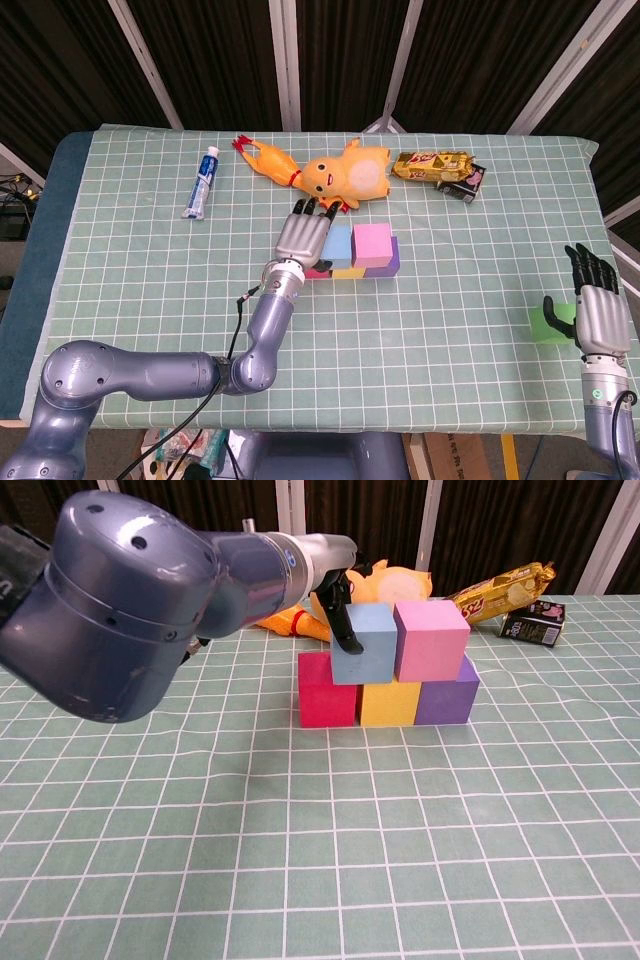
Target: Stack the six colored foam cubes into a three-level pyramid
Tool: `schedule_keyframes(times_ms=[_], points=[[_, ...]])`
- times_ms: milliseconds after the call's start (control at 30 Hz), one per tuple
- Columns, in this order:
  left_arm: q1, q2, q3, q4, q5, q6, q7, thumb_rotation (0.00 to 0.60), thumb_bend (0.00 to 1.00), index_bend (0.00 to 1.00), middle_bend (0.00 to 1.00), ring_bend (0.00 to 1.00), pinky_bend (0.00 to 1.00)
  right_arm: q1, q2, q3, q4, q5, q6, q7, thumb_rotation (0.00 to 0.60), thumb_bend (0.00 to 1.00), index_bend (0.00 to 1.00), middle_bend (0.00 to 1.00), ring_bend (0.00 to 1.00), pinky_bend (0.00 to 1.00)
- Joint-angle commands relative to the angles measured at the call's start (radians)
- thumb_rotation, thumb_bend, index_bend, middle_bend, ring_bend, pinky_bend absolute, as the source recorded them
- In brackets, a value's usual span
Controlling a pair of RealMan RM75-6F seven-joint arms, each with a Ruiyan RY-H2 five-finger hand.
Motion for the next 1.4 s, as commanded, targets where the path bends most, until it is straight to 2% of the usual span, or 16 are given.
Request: schedule_keyframes(times_ms=[33,667,1200,1400], points=[[0.001,0.0,-0.001,-0.001,0.001,0.001,-0.002,0.6,0.36,0.0,0.42,0.03,0.03,0.0,0.0,0.0,-0.001,0.001,-0.001,0.0,0.6,0.47,0.0,0.0,0.0,0.0],[-0.006,-0.011,-0.006,0.015,0.003,-0.007,-0.006,0.6,0.36,0.0,0.41,0.03,0.03,0.0,0.001,-0.001,-0.001,0.001,-0.002,-0.001,0.6,0.47,0.0,0.0,0.0,0.0],[0.0,-0.019,-0.002,0.034,-0.013,-0.02,-0.004,0.6,0.25,0.0,0.14,0.02,0.03,0.0,0.001,-0.001,-0.001,0.002,-0.003,-0.001,0.6,0.47,0.0,0.0,0.0,0.0],[0.009,-0.003,-0.004,0.005,-0.004,-0.022,-0.014,0.6,0.21,0.0,0.09,0.01,0.03,0.0,0.001,0.0,-0.002,0.003,-0.002,-0.002,0.6,0.47,0.0,0.0,0.0,0.0]])
